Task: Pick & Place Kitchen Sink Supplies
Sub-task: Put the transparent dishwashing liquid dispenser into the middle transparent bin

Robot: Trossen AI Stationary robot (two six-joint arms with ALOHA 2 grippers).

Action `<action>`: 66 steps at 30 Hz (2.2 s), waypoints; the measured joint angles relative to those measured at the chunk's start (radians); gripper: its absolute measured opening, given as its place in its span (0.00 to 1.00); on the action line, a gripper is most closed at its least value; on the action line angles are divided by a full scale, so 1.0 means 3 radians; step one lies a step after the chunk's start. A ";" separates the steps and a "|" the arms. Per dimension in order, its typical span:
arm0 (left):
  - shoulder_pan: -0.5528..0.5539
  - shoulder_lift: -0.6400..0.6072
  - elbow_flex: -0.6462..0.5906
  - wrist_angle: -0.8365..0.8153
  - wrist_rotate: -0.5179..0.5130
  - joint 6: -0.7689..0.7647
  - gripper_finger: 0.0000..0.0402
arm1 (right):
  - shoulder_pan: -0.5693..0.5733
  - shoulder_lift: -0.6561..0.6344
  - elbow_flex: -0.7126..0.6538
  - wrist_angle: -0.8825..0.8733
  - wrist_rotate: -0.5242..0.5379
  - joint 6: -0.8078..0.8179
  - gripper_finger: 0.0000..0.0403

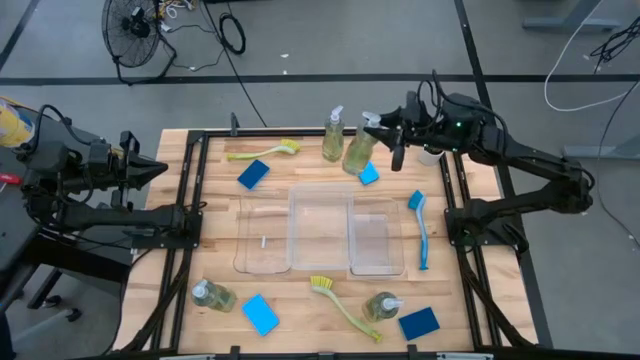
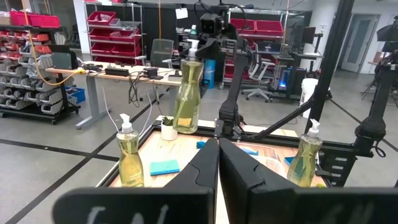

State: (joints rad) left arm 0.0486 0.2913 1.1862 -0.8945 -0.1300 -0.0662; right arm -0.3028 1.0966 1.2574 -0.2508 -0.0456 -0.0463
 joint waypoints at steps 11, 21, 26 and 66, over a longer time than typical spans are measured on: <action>-0.0001 0.0000 0.0000 -0.0001 -0.0001 0.0000 0.05 | 0.0504 0.0442 0.0426 -0.0018 -0.0001 -0.0081 0.25; -0.0001 0.0000 0.0000 -0.0001 0.0000 -0.0001 0.05 | 0.0891 0.0799 0.0470 0.0200 0.0008 -0.0136 0.25; 0.0000 0.0000 0.0000 0.0000 -0.0001 0.0000 0.05 | 0.0986 0.0963 0.0470 0.0258 0.0081 -0.0164 0.25; 0.0000 0.0001 0.0000 0.0000 0.0000 -0.0001 0.05 | 0.0964 0.1400 -0.0447 0.1559 0.0286 -0.0135 0.25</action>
State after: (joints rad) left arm 0.0486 0.2916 1.1862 -0.8944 -0.1299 -0.0666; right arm -0.0135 1.5166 1.1233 0.2169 0.0403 -0.0868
